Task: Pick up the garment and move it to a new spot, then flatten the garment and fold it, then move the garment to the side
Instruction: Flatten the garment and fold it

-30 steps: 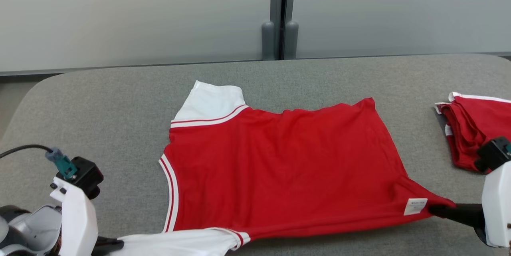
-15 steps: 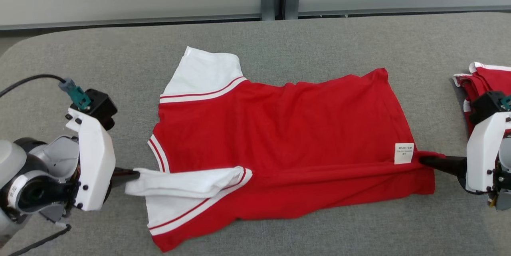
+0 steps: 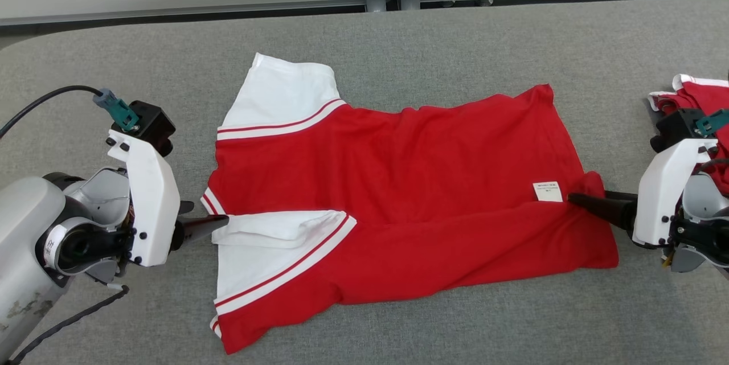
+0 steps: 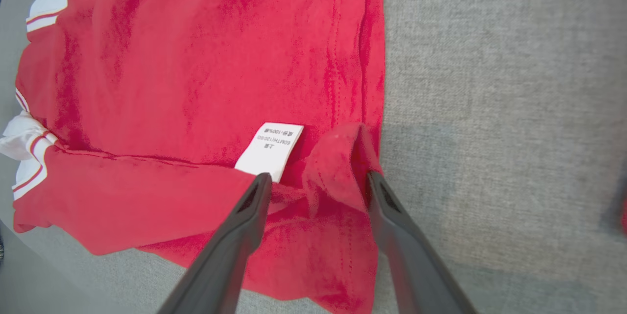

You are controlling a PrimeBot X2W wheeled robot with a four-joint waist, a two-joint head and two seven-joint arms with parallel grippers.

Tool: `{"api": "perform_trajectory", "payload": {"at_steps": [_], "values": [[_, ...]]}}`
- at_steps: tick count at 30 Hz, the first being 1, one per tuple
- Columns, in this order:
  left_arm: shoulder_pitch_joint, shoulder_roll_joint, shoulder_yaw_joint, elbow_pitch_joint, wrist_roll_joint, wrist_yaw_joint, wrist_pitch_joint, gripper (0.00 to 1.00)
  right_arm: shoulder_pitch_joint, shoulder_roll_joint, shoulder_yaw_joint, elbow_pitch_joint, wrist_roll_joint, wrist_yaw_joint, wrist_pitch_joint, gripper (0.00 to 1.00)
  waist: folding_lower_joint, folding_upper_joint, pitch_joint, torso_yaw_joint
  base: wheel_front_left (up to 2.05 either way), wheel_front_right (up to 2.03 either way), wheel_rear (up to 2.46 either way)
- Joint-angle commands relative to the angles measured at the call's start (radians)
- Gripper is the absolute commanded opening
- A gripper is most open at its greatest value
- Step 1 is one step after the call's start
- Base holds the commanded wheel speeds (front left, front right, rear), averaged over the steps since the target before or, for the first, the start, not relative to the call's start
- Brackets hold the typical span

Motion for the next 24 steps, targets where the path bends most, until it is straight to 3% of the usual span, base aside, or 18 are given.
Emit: {"api": "perform_trajectory", "payload": {"at_steps": [1, 6, 12, 16, 18, 19, 20, 24], "values": [[0.001, -0.004, 0.005, 0.012, 0.007, -0.01, -0.02, 1.0, 0.01, -0.003, -0.008, 0.012, -0.011, 0.0, -0.02, 1.0, 0.0, 0.0, -0.014, 0.001, 0.0, 0.0, 0.0], [0.031, 0.003, 0.032, 0.029, 0.031, -0.027, -0.133, 1.0, 0.04, -0.007, -0.048, -0.004, -0.024, 0.0, -0.136, 1.0, 0.0, 0.0, -0.07, 0.002, 0.0, 0.0, 0.0], [0.113, 0.004, 0.107, 0.015, 0.121, 0.008, -0.449, 1.0, 0.129, -0.026, -0.103, -0.051, -0.084, 0.0, -0.396, 1.0, 0.0, 0.0, -0.148, 0.009, 0.0, 0.0, 0.0], [0.197, 0.005, 0.122, -0.016, 0.192, 0.069, -0.627, 1.0, 0.213, -0.016, -0.139, -0.036, -0.128, 0.0, -0.571, 1.0, 0.0, 0.0, -0.188, 0.016, 0.0, 0.0, 0.0], [0.242, 0.008, 0.133, -0.048, 0.225, 0.122, -0.709, 1.0, 0.254, -0.007, -0.169, -0.038, -0.138, 0.0, -0.651, 1.0, 0.0, 0.0, -0.197, 0.017, 0.0, 0.0, 0.0], [0.262, 0.012, 0.133, -0.066, 0.257, 0.157, -0.749, 1.0, 0.274, 0.0, -0.183, -0.043, -0.138, 0.0, -0.673, 1.0, 0.0, 0.0, -0.199, 0.017, 0.0, 0.0, 0.0], [0.262, 0.012, 0.133, -0.066, 0.257, 0.157, -0.749, 1.0, 0.274, 0.0, -0.183, -0.043, -0.138, 0.0, -0.673, 1.0, 0.0, 0.0, -0.199, 0.017, 0.0, 0.0, 0.0], [0.367, -0.014, 0.132, -0.14, 0.304, 0.27, -0.874, 1.0, 0.354, 0.018, -0.237, -0.044, -0.173, 0.0, -0.709, 1.0, 0.0, 0.0, -0.201, 0.018, 0.0, 0.0, 0.0]]}}
